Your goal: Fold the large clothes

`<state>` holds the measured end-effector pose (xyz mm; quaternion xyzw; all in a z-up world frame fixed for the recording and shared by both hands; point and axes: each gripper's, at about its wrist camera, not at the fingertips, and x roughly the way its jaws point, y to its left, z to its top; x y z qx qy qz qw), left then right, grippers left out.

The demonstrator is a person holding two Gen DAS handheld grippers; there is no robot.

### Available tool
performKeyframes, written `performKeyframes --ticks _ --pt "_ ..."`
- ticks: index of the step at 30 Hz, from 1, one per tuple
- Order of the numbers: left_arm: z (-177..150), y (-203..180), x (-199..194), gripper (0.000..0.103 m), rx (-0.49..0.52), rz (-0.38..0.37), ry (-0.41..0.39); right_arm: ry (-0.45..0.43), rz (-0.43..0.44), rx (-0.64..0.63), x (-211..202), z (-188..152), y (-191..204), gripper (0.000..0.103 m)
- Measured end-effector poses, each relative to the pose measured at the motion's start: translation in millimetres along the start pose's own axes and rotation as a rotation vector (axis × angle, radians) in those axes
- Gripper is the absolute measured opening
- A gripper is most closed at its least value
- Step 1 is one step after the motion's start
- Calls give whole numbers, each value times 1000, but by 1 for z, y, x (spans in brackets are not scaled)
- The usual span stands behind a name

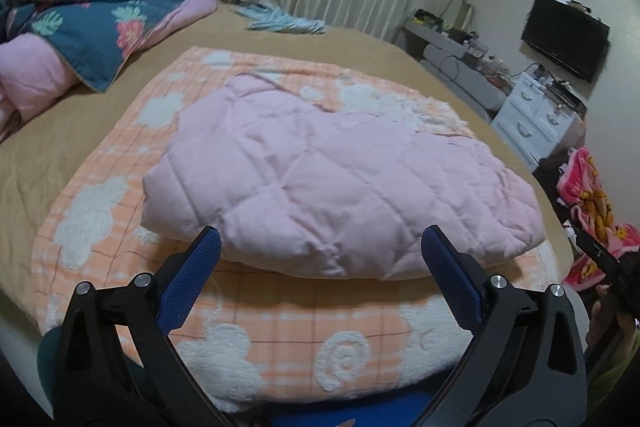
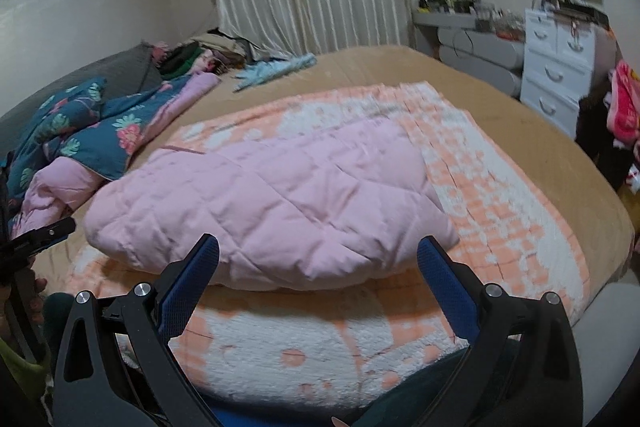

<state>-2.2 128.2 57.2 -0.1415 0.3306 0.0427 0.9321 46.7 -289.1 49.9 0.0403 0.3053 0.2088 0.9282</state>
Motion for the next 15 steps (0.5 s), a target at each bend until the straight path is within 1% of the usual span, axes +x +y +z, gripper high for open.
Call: performKeyframes --ticks 4,7,15 --pt "-6 -16 -7 94 24 -23 -14 -29 12 -28 -18 2 16 99" --pt "-9 -27 -10 94 49 -32 -27 -36 19 -41 -25 -2 25 99" --pt "-26 -51 -7 94 95 -52 1 -17 -2 -62 -27 -25 46 99"
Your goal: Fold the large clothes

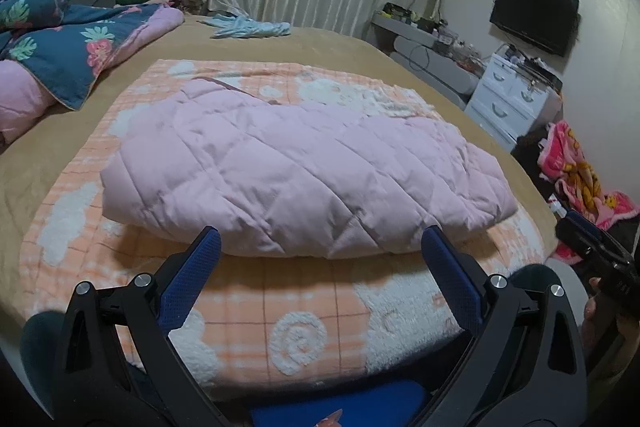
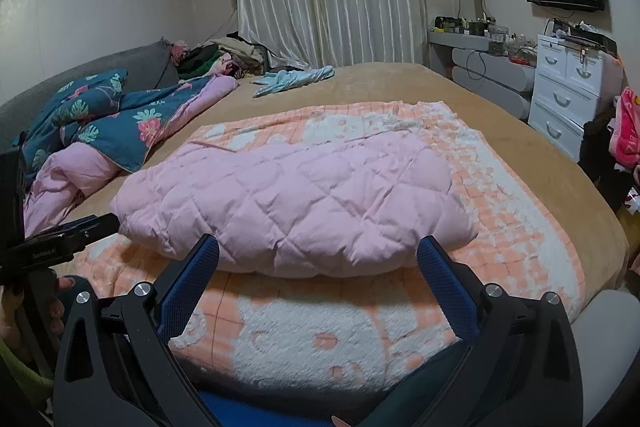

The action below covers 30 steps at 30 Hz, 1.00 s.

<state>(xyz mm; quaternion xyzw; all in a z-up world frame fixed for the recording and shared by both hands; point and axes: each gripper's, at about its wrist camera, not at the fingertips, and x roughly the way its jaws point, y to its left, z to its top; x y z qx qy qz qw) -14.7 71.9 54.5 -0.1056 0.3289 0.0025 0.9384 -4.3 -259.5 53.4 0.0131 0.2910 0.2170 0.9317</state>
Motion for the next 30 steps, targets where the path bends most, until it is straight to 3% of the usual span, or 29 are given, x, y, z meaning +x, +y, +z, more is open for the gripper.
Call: performKeyframes --ticks 5,11,30 --pt "-6 -7 3 94 21 -9 4 43 18 -11 11 -11 12 99" --pt "-10 -12 5 94 37 -9 18 17 67 -8 7 -6 20 99" --pt "-9 -10 6 94 44 9 22 27 64 -25 11 -4 29 99"
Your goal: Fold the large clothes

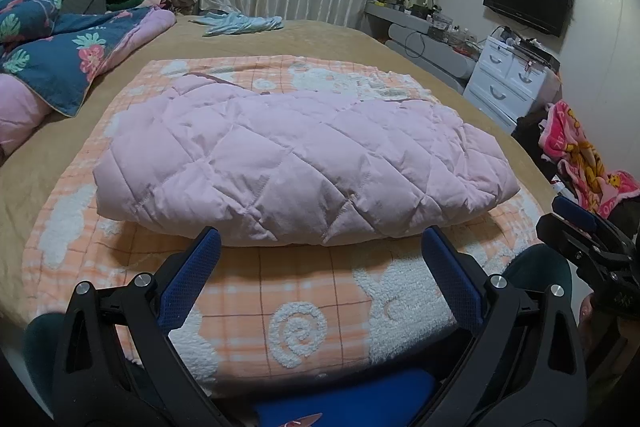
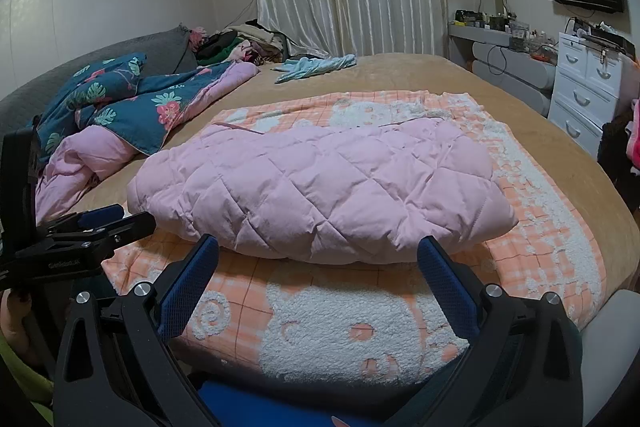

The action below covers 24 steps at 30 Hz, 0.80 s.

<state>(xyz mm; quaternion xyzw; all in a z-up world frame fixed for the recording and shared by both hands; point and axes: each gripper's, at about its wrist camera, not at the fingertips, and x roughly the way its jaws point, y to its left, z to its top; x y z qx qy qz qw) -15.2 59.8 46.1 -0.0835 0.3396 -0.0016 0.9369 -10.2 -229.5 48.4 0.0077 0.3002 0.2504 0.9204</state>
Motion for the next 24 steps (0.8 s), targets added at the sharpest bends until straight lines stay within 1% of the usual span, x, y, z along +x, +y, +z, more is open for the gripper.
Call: performKeyframes --ticks 24 --pt "0 1 -3 94 -2 1 -1 -2 -11 0 -2 -1 -2 99"
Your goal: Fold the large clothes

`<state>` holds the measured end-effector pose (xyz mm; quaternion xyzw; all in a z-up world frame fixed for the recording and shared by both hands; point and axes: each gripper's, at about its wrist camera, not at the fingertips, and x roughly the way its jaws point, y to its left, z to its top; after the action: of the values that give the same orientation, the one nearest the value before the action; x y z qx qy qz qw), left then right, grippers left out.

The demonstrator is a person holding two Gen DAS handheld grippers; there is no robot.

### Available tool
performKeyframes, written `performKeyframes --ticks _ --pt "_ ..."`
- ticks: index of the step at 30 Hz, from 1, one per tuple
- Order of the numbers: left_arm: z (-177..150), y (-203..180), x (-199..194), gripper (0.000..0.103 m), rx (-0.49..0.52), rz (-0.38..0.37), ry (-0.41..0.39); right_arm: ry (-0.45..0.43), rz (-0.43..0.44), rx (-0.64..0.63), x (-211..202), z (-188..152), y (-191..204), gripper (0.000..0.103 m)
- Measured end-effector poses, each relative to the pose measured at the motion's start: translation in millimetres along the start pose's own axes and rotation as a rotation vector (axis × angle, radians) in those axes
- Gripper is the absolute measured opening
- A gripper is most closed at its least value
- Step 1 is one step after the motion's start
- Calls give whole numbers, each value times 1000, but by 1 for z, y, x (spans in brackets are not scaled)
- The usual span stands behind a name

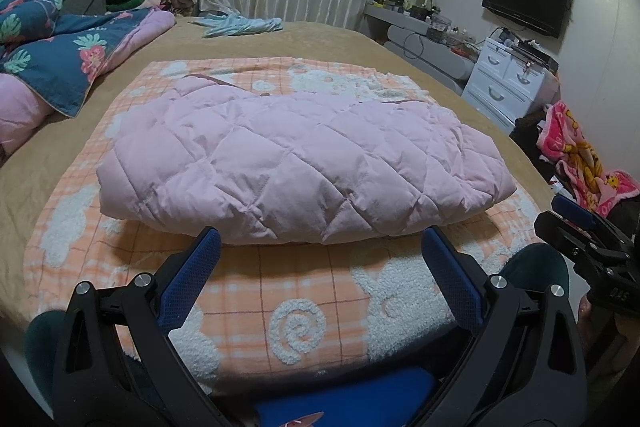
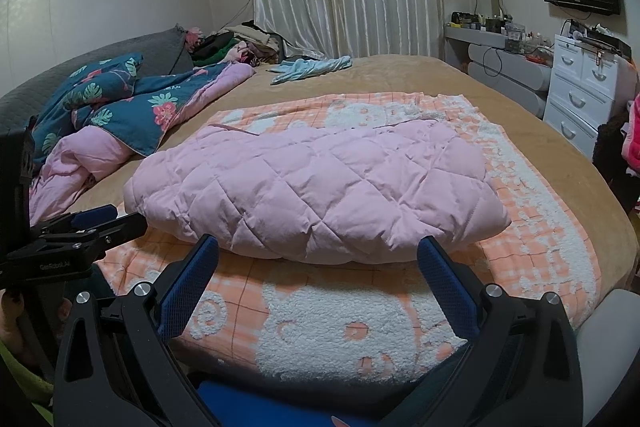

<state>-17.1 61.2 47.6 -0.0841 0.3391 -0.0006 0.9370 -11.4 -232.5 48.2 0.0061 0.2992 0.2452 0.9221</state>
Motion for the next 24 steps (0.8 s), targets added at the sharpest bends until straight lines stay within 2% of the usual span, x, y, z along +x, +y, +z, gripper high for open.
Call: performKeyframes --ticks 24 --pt "-2 2 -9 94 1 -1 -12 -2 -2 -5 -1 0 -1 99"
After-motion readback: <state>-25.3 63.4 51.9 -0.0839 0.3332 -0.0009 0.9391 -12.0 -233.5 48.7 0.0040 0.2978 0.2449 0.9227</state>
